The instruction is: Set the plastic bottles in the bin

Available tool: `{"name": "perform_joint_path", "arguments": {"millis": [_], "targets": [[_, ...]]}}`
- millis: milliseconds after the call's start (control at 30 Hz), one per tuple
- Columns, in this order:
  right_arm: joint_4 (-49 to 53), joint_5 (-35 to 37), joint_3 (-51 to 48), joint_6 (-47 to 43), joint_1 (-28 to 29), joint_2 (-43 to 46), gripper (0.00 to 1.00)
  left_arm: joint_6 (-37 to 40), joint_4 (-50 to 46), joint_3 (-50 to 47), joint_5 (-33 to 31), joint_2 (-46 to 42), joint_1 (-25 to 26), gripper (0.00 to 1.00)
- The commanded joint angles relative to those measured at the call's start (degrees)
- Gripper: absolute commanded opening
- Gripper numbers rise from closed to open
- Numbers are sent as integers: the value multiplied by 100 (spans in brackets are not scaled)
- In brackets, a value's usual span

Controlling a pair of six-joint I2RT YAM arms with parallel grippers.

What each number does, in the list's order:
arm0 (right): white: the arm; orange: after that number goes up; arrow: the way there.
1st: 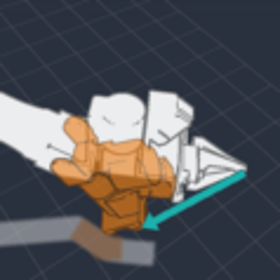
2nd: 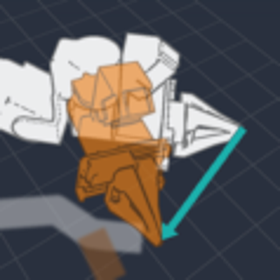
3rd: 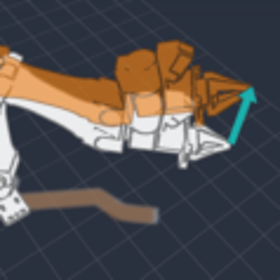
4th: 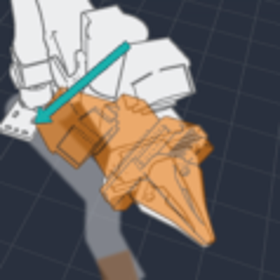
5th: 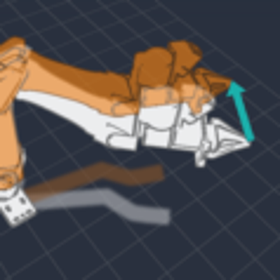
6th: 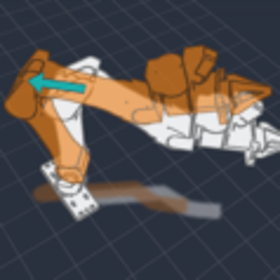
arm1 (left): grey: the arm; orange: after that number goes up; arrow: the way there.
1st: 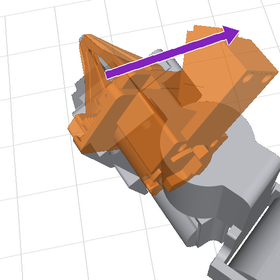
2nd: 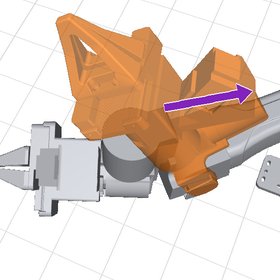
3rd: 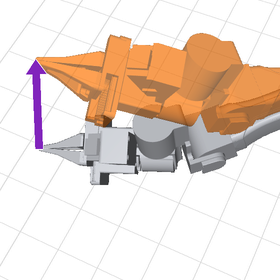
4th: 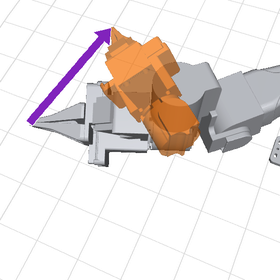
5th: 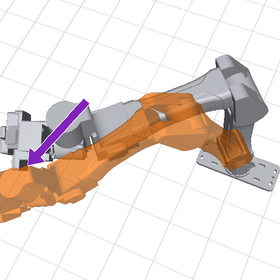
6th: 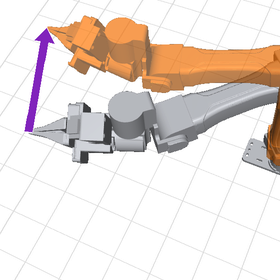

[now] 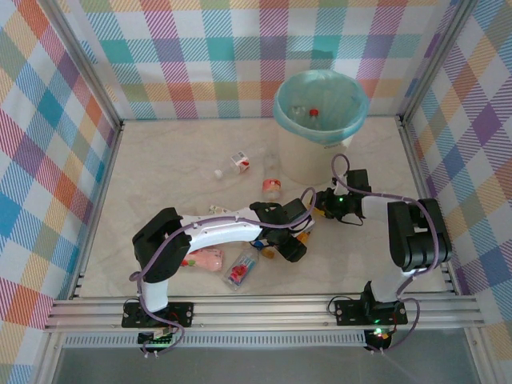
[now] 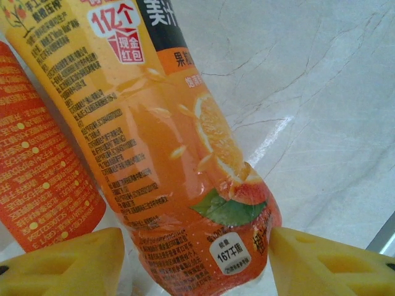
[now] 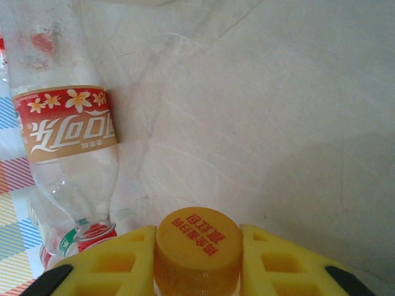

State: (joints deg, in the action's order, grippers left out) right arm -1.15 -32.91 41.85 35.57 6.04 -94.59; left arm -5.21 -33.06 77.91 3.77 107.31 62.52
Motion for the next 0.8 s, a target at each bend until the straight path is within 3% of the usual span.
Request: {"name": "perform_joint_path", "arguments": {"millis": [0,267,467,767], "targets": [[300,66,-72,-171,-34,546,22,64,-256,218,-128,-297,76,64],[1844,1129,179,-660,-33,2647,19,289,-140,548,-290,-1346,76,67],[2697,1707,955,-911,-24,4090,14,458,3,937,-750,-2112,59,69],[3264,1883,3044,-1289,32,4177,12,196,335,1671,-920,-2503,-229,72]]}}
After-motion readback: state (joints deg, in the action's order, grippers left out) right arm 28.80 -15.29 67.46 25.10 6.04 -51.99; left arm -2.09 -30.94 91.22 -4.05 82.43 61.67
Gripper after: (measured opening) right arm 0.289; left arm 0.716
